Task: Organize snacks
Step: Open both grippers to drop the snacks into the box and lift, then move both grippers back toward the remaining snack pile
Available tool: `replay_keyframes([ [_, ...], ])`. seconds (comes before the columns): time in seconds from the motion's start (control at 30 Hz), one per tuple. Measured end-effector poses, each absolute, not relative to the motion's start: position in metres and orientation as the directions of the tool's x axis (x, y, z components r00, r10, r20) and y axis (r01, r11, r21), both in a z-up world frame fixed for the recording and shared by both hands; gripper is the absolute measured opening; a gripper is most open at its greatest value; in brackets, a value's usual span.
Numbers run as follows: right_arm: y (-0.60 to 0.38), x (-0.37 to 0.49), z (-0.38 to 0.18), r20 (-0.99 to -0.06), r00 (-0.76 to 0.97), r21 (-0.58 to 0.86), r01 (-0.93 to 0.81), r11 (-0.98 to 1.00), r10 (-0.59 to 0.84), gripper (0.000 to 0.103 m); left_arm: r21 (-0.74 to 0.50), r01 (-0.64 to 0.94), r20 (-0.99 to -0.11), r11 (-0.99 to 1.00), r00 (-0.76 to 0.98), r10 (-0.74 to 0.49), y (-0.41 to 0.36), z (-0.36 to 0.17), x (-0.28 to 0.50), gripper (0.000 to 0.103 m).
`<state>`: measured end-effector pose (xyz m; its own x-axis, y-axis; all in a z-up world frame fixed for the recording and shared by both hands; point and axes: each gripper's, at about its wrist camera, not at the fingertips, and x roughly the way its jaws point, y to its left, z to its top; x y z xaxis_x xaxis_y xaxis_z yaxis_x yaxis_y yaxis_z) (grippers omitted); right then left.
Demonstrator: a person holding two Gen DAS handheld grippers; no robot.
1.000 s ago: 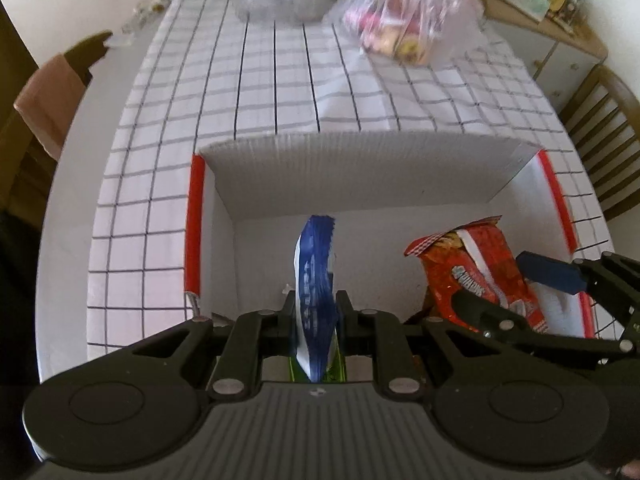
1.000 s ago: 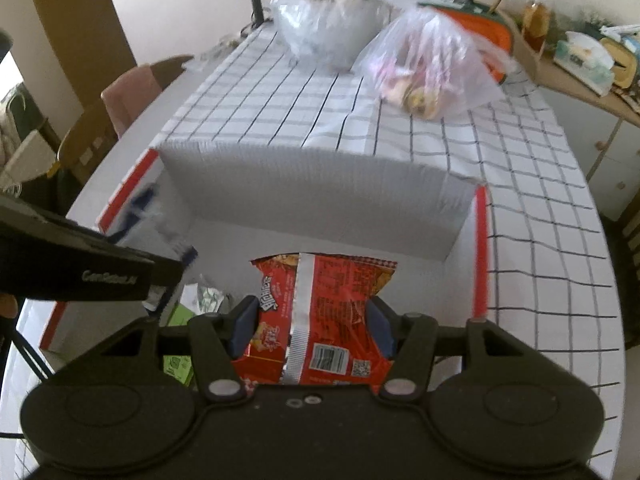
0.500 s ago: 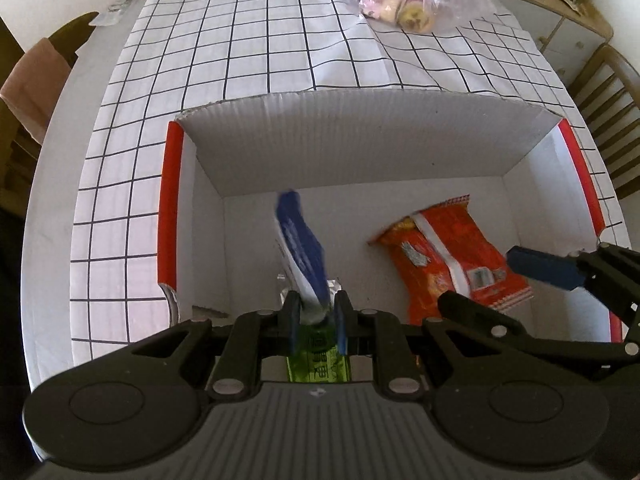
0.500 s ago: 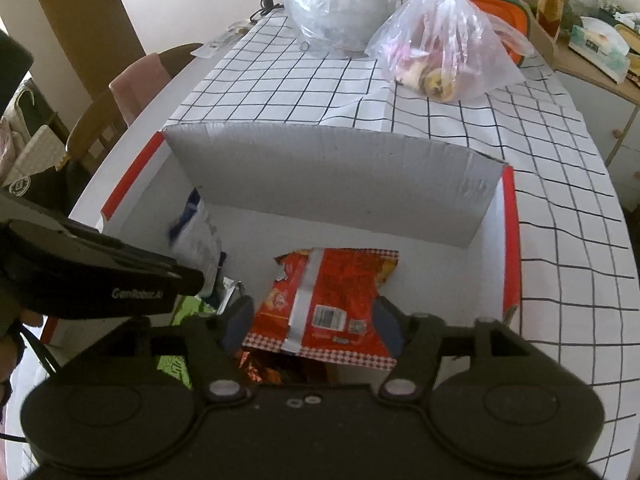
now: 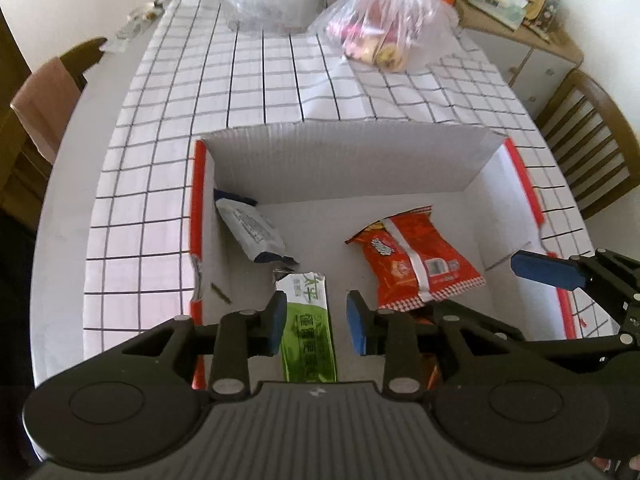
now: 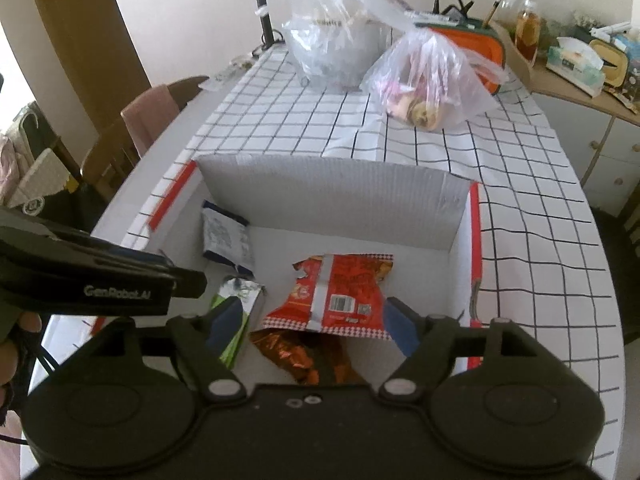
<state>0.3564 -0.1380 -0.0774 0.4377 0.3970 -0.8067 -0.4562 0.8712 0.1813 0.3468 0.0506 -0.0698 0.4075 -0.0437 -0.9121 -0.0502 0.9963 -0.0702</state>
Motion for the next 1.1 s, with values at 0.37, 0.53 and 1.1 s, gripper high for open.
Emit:
replay_keyframes([
  [0.37,-0.147,0.301,-0.033,-0.746,0.507,0.192,-0.456,0.869,0.431,0.086,-0.072,-0.031,-0.845,0.997,0.533,-0.045,0.052,-0.021,0.285,0.061],
  [0.53,-0.151,0.273,-0.015,-0.718,0.530,0.201,-0.463,0.863,0.451,0.089,-0.078,-0.017,-0.819,0.997,0.572,-0.054,0.051,-0.003,0.256,0.064],
  [1.1,-0.170,0.186,0.014,-0.640,0.561,0.254,-0.490,0.834,0.525,0.101,-0.105,0.034,-0.744,0.994,0.661,-0.101,0.051,0.031,0.162,0.075],
])
